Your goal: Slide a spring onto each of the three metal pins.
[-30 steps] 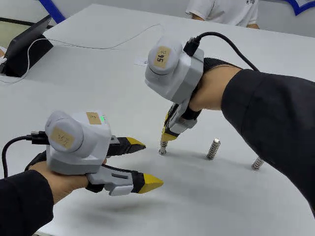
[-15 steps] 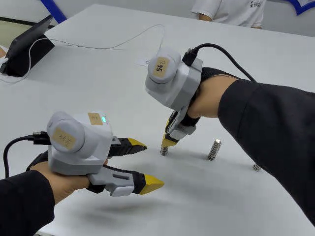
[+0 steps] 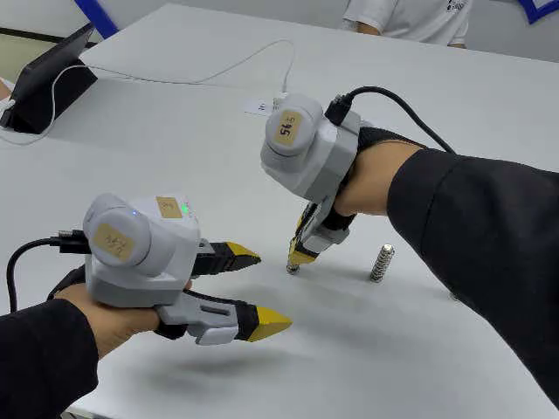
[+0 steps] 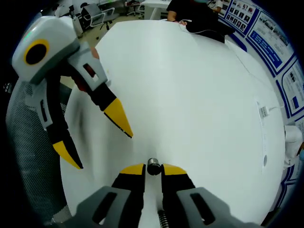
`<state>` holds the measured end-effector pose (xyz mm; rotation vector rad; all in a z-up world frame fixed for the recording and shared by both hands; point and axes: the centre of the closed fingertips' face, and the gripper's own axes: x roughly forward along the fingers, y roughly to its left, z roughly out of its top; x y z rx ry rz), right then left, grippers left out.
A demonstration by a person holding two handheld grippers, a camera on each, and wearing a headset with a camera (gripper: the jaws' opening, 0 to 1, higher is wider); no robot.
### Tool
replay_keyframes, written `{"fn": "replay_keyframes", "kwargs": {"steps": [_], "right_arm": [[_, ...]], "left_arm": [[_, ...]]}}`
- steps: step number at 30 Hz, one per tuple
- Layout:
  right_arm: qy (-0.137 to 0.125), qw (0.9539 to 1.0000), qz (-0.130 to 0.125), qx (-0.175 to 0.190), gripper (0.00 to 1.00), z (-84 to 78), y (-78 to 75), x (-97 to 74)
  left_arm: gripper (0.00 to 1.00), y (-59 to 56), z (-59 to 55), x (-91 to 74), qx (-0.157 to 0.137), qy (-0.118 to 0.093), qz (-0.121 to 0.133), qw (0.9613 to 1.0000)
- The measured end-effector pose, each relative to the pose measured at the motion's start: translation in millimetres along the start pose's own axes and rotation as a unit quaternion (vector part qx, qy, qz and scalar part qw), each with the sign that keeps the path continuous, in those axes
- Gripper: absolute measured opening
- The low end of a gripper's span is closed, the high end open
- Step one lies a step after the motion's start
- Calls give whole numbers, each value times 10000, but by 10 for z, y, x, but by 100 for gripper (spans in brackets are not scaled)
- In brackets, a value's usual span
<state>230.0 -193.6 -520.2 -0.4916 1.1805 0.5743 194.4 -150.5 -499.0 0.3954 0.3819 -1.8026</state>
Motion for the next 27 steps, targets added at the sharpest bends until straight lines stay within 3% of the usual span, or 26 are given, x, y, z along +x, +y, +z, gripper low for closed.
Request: {"fn": "replay_keyframes", "kwargs": {"steps": [12,27], "right_arm": [[-132,9999,-49,91,17,-73,9,-113],[-562,9978,-196,284,17,-201,104,-308]], "left_arm": [[54,-10,-1,0,1,17,4,10000],[54,-8,5,0,-8,23,7,10000]]}}
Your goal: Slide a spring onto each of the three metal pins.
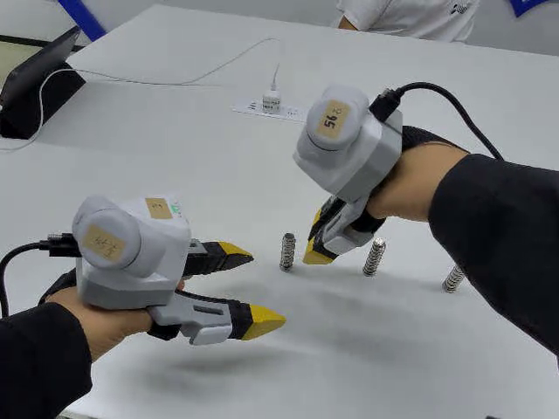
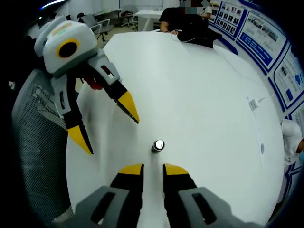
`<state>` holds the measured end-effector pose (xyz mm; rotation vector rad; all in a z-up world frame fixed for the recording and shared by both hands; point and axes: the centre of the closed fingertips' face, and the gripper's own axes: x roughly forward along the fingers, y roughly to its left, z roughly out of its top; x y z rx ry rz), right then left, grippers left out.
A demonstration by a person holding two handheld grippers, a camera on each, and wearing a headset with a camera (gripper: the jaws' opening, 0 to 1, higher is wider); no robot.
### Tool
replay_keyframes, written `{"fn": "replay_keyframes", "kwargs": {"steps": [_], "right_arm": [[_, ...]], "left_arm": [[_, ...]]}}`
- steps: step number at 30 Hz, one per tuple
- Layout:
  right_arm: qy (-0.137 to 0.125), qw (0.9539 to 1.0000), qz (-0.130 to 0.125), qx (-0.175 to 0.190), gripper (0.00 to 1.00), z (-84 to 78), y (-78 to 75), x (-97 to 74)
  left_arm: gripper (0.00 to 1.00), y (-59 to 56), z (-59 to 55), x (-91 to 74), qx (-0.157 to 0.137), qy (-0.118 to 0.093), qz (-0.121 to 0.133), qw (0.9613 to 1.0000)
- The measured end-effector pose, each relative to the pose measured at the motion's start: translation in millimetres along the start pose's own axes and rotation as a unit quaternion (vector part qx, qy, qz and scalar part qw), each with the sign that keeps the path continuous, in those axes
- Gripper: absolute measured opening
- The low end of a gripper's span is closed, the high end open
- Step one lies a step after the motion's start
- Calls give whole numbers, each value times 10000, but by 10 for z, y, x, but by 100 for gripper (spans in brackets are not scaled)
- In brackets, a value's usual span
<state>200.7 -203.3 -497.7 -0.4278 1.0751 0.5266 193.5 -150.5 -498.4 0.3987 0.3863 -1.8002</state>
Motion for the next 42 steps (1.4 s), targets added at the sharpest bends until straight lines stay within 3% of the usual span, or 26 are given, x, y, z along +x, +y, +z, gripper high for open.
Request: {"fn": "replay_keyframes", "kwargs": {"steps": [10,22,42], "right_arm": [[-327,9987,-187,331,17,-177,8,-164],[-689,9952,-302,626,17,-317,141,-311],[-1243,9839,-497,1182,18,-579,242,-480]], "left_arm": [[54,-11,-7,5,2,19,-21,10000],[55,-25,-30,17,-21,54,-58,10000],[55,-23,-18,7,-51,31,-39,10000]]}}
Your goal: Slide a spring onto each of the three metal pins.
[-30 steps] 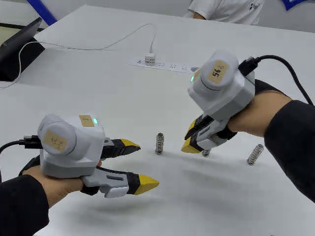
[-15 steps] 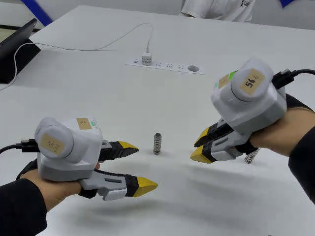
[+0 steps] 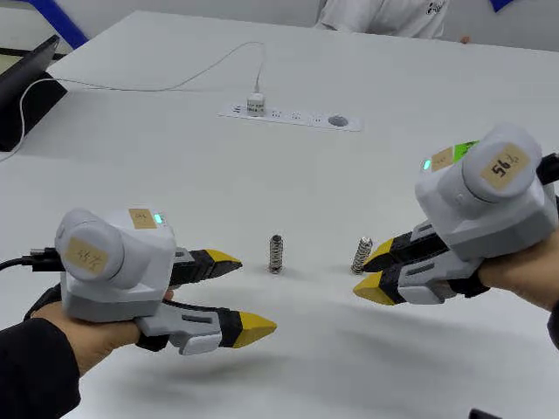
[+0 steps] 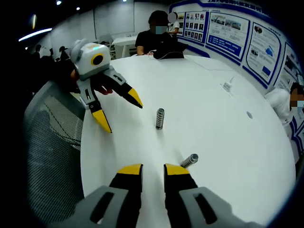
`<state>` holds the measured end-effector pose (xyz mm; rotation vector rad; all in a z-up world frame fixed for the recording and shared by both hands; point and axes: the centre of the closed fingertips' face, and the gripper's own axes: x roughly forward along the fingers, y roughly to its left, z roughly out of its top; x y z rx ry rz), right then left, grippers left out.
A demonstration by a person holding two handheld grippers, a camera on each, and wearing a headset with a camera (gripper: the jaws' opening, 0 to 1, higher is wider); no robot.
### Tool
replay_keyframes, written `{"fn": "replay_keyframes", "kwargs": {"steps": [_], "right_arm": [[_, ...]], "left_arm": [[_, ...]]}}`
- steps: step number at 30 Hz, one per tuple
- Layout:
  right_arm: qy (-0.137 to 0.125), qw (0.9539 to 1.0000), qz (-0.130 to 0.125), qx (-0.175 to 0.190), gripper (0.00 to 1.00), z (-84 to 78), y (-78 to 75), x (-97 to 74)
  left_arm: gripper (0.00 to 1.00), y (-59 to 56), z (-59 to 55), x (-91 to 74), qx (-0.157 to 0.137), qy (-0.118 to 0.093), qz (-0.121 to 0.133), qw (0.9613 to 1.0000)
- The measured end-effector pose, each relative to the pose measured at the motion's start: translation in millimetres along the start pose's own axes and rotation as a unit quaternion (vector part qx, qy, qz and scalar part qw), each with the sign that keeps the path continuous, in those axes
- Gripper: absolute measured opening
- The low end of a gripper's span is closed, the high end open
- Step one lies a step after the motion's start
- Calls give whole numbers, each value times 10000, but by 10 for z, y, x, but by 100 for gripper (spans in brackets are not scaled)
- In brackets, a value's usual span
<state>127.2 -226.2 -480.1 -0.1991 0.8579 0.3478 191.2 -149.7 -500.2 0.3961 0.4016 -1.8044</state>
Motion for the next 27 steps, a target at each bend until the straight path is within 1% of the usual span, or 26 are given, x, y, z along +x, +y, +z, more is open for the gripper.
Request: {"fn": "replay_keyframes", "kwargs": {"steps": [4,10,15,22,27], "right_arm": [[-159,9997,-96,129,20,-20,-36,-69],[-293,9991,-187,247,21,-86,-70,-151],[-368,9981,-276,398,22,-179,-94,-214],[-424,9963,-413,629,23,-352,-118,-322],[-543,9942,-542,755,24,-427,-181,-424]], "left_arm": [[55,-12,4,2,11,7,-12,10000],[56,-13,9,3,7,5,-10,10000],[56,-15,10,4,7,7,-12,10000],[56,-14,5,5,-8,18,-15,10000],[57,-20,-1,9,-14,32,-26,10000]]}}
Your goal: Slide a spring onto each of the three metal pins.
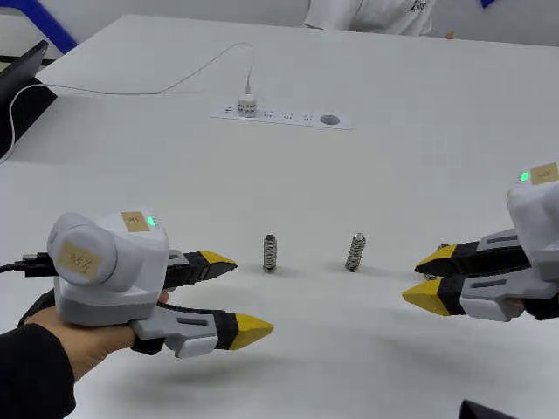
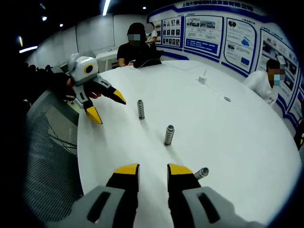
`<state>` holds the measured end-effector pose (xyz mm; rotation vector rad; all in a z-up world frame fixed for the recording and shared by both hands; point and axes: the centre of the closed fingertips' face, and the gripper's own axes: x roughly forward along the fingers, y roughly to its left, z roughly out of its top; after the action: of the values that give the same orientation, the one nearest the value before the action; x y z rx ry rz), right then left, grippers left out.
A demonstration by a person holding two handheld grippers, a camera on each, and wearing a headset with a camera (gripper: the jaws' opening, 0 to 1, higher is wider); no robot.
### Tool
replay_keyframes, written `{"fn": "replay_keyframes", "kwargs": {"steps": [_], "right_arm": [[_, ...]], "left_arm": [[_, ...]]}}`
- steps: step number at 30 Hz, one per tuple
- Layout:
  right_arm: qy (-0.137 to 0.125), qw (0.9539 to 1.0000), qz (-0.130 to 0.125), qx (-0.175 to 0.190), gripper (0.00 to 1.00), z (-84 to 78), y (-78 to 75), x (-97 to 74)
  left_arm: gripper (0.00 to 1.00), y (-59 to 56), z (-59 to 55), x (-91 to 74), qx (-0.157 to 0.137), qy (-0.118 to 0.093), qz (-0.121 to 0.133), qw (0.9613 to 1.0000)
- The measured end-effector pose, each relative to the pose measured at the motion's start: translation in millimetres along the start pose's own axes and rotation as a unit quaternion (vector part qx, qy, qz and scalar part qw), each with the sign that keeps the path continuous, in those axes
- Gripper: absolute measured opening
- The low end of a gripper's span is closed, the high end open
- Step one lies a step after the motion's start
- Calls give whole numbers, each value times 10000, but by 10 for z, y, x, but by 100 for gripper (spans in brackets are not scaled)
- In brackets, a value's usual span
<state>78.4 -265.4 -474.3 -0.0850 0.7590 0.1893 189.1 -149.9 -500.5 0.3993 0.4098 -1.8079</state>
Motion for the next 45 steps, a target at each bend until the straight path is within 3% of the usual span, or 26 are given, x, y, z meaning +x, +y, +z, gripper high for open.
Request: {"fn": "replay_keyframes", "kwargs": {"steps": [16,22,45], "right_arm": [[-125,9987,-398,297,29,-274,-243,-201],[-307,9977,-522,296,35,-333,-328,-253],[-625,9967,-511,78,52,-526,-396,-199]], "left_arm": [[57,2,-10,-6,-20,24,15,10000],[58,7,-19,-5,-36,38,20,10000],[58,57,-32,-28,-121,23,102,9999]]}}
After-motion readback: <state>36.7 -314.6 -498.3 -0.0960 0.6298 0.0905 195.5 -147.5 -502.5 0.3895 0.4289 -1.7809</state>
